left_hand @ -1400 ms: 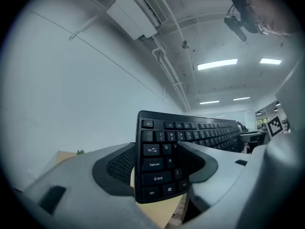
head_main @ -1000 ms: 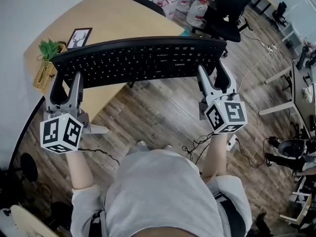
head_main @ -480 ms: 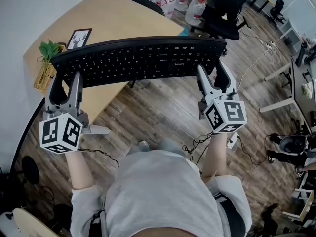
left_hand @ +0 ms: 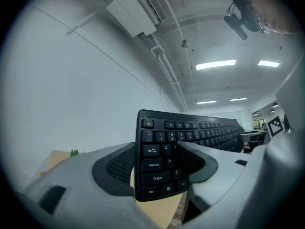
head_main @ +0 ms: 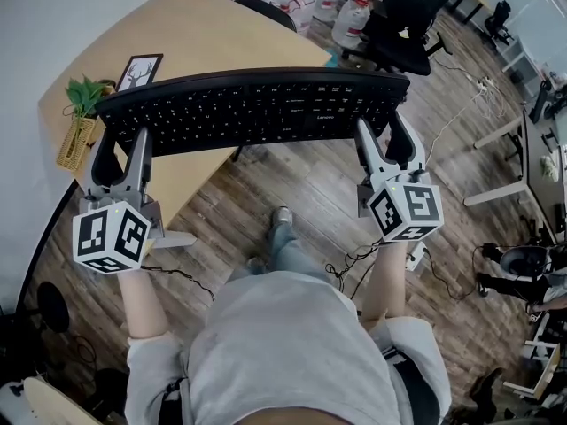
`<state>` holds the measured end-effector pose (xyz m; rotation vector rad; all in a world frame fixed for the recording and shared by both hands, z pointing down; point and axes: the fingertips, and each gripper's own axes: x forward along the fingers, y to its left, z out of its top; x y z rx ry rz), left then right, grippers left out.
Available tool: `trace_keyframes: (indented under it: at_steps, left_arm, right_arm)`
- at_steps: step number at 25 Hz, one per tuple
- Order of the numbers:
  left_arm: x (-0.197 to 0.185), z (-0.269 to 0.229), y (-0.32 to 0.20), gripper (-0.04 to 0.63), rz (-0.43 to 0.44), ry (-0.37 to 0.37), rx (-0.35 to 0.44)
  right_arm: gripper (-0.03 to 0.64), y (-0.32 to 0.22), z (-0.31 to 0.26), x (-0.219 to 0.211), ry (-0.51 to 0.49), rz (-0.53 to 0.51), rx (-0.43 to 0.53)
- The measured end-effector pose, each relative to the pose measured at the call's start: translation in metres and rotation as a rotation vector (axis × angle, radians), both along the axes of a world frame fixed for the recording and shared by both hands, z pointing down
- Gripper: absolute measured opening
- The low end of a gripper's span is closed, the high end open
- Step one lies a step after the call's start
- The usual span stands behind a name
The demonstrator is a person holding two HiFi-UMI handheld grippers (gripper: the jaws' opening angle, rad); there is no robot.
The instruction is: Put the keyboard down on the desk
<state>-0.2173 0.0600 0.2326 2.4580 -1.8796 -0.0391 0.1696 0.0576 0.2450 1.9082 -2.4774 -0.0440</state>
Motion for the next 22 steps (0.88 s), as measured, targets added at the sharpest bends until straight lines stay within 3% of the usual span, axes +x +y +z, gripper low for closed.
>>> trace_keyframes:
  at_steps: [22]
  left_arm:
    - [0.002,0.021,0.019,0.252,-0.106,0.023,0.086]
  right_arm:
    - [0.250,-0.020,0.010,-0.001,0.018,-0.103,0.100]
